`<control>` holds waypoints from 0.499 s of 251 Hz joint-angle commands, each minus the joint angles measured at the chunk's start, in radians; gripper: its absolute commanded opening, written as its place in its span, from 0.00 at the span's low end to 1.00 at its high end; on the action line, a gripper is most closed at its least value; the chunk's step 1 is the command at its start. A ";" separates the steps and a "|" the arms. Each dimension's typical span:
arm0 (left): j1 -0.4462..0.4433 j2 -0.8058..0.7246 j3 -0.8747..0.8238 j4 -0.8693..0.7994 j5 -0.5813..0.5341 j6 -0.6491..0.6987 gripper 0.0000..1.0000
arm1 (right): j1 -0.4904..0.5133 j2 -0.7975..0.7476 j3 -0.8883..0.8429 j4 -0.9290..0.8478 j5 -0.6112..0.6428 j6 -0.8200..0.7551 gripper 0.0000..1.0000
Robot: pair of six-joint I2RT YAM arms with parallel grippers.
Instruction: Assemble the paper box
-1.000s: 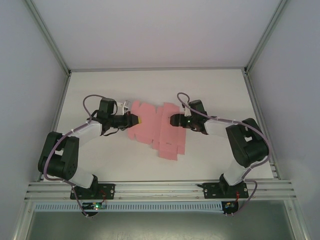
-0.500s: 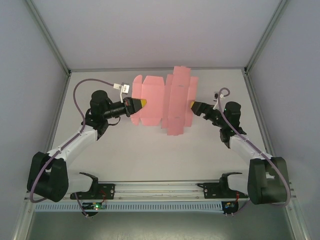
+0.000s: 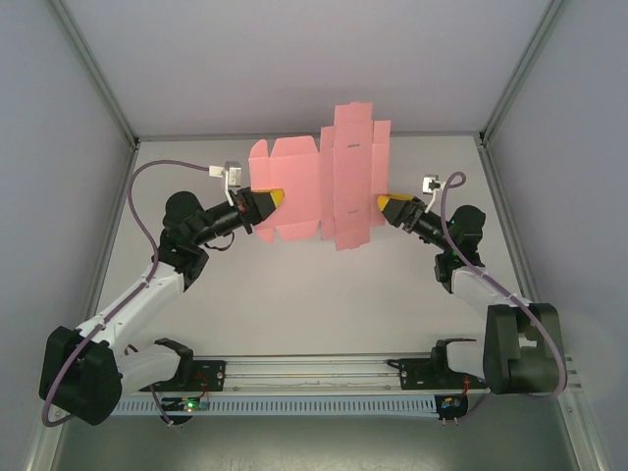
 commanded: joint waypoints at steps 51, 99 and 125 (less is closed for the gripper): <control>-0.015 -0.020 -0.017 0.131 -0.002 -0.034 0.00 | -0.001 0.047 0.087 0.086 -0.075 -0.015 0.67; -0.020 -0.049 -0.021 0.125 0.015 -0.024 0.00 | -0.004 0.055 0.143 -0.091 -0.057 -0.178 0.68; -0.024 -0.066 -0.027 0.114 0.012 -0.014 0.00 | -0.008 0.061 0.167 -0.093 -0.072 -0.187 0.69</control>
